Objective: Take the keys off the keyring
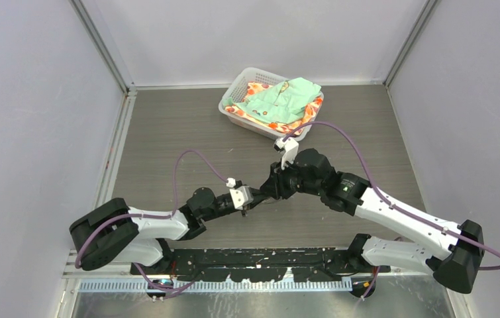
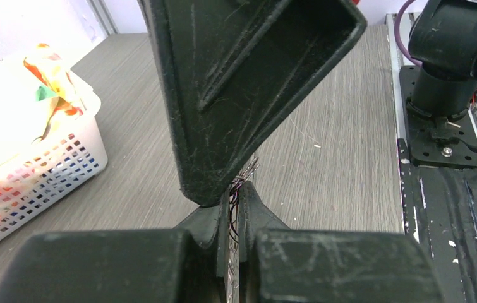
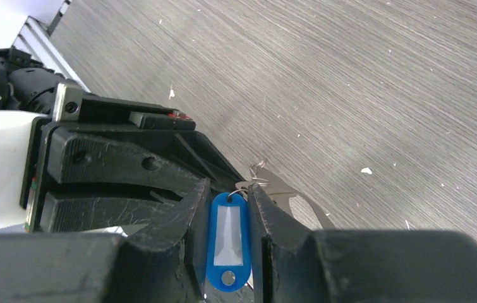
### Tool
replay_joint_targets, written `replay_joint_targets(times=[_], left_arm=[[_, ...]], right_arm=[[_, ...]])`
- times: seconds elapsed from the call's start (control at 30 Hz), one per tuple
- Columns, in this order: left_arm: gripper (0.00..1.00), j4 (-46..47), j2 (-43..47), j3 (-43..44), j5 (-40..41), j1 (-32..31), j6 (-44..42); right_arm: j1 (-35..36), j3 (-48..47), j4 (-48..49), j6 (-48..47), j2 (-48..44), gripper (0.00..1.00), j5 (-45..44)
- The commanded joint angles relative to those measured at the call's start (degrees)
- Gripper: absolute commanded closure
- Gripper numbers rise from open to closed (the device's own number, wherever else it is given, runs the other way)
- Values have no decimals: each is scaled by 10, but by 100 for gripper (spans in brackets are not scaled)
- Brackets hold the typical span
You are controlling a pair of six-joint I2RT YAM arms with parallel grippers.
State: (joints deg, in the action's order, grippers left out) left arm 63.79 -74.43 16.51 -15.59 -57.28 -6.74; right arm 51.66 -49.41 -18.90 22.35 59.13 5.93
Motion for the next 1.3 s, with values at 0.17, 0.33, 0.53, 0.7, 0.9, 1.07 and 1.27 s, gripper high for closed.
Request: replay_joint_targets(times=[0.17,0.33,0.53,0.7,0.9,1.07,1.27], left_arm=[[100,10,29,24,-68,-13,-15],[79,24,25,10,-11,-13,22],[47,33,21,-18,73,-13,93],[48,-59,70,-24,149,-12,120],[47,-177,147,-24,225,-11,150],[45,-218,161,-13,210,3,227],[48,-111,83,-20,161,6,286]], right_arm=[[1,-59,-17,-11,44,99,-116],[1,-62,-9,1,42,99,-133],[2,-50,13,41,43,99,-137],[2,-43,22,101,60,99,-188],[2,-74,-11,143,93,99,-324],[2,-75,-22,168,96,99,-409],[3,-86,-134,247,94,99,-462]])
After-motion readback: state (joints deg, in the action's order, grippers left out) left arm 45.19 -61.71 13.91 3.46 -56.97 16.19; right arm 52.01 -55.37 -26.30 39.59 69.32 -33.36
